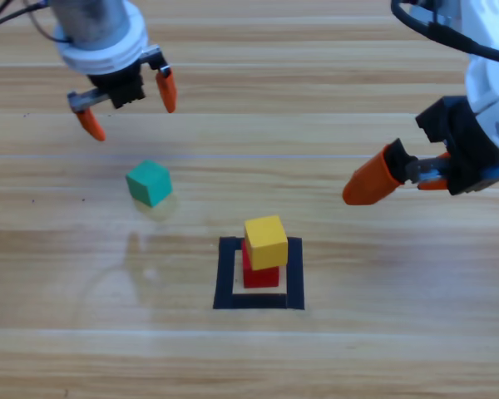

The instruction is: Stack the blocks in the rectangular block: red at the bottom, yellow in the middle, green on top

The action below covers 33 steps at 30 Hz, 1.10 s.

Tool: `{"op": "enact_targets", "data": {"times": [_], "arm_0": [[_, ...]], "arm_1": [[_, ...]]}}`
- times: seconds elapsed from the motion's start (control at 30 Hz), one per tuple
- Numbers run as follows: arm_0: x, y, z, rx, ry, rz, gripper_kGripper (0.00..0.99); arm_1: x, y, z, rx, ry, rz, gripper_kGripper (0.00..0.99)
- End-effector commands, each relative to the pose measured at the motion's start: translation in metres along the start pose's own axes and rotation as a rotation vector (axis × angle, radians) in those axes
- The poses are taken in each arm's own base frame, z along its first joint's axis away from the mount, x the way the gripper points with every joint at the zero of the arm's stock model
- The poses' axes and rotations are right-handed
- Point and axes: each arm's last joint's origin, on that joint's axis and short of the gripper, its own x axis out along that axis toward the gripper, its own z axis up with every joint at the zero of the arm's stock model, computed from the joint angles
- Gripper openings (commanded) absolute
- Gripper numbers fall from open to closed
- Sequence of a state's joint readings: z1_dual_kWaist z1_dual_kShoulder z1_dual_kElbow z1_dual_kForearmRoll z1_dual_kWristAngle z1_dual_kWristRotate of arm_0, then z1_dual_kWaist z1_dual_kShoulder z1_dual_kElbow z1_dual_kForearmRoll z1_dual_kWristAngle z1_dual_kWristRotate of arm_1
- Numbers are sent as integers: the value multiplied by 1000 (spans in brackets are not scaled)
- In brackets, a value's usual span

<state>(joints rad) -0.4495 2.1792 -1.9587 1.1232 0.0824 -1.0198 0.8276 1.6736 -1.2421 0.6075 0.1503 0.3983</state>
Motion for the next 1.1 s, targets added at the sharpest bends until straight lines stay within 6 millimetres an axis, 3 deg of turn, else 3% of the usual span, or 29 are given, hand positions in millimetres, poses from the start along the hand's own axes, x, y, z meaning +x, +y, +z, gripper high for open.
{"op": "enact_targets", "data": {"times": [0.03, 0.63, 0.87, 1.1], "arm_0": [[47, -20, 1, -44, 42, 92, 976], [52, -22, -39, -184, 71, 182, 976], [49, -18, -41, -246, 61, 174, 976], [62, -20, -33, -290, 61, 159, 974]], "arm_1": [[7, -23, -1, 35, 10, -20, 990], [29, -26, 0, 29, 54, -28, 990], [30, -27, -1, 25, 57, -30, 990], [31, -27, -2, 26, 62, -31, 990]]}}
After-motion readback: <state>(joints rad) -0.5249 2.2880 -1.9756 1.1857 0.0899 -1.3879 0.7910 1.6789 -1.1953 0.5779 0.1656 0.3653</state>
